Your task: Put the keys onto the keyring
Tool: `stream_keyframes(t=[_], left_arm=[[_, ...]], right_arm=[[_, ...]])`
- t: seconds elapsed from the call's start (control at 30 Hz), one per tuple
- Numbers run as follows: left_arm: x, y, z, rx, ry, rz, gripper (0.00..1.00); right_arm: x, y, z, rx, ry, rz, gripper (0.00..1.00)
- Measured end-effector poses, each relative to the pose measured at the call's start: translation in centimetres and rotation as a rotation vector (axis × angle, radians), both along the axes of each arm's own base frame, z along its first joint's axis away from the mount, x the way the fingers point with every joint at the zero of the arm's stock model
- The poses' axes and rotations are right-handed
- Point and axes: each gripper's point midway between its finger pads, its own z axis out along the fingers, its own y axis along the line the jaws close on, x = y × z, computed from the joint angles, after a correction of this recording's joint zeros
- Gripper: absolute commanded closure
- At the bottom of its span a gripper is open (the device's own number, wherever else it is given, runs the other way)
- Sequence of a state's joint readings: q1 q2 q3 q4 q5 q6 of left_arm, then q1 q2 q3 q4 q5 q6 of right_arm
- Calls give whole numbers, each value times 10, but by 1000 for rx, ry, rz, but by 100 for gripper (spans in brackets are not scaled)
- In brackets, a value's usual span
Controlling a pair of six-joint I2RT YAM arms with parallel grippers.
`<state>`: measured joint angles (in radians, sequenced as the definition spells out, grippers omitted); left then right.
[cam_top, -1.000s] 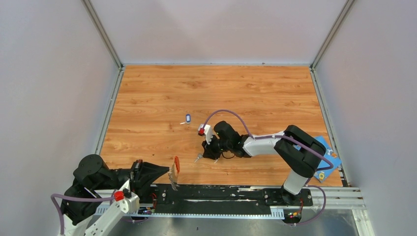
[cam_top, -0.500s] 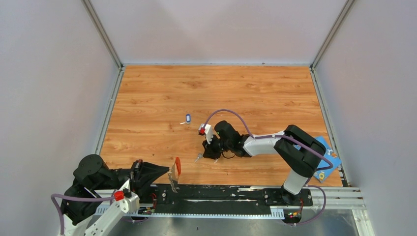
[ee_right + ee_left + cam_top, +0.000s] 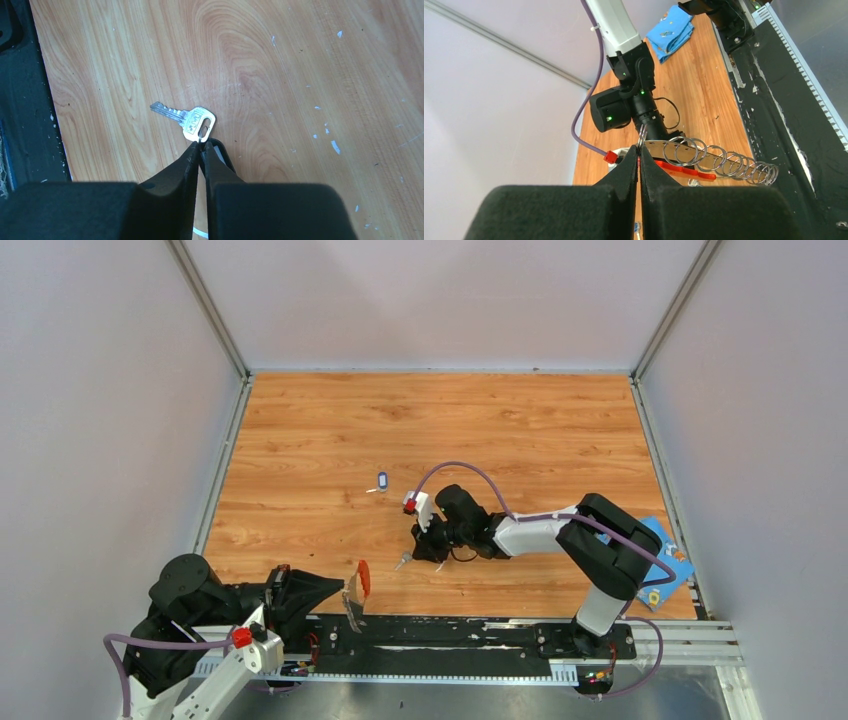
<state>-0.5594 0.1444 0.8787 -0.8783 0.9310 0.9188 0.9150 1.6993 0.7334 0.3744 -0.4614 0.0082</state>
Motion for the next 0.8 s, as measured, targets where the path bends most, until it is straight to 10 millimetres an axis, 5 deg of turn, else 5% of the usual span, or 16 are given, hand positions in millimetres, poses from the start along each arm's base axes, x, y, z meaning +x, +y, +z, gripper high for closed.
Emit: stream_keyframes(t=[0.1,0.4,0.63,0.8], left_arm=[[0,0,0,0,2,0,100],[0,0,0,-1,14,1,100],[1,-1,-1,4,23,-1,100],[6,-7,-5,27,81,-16,100]], right_arm=[[0,0,0,0,0,0,99],[0,1,7,16,-18,8,100],[-8,-2,70,106,-141,71,100],[-45,-3,125,158,-265,185,100]])
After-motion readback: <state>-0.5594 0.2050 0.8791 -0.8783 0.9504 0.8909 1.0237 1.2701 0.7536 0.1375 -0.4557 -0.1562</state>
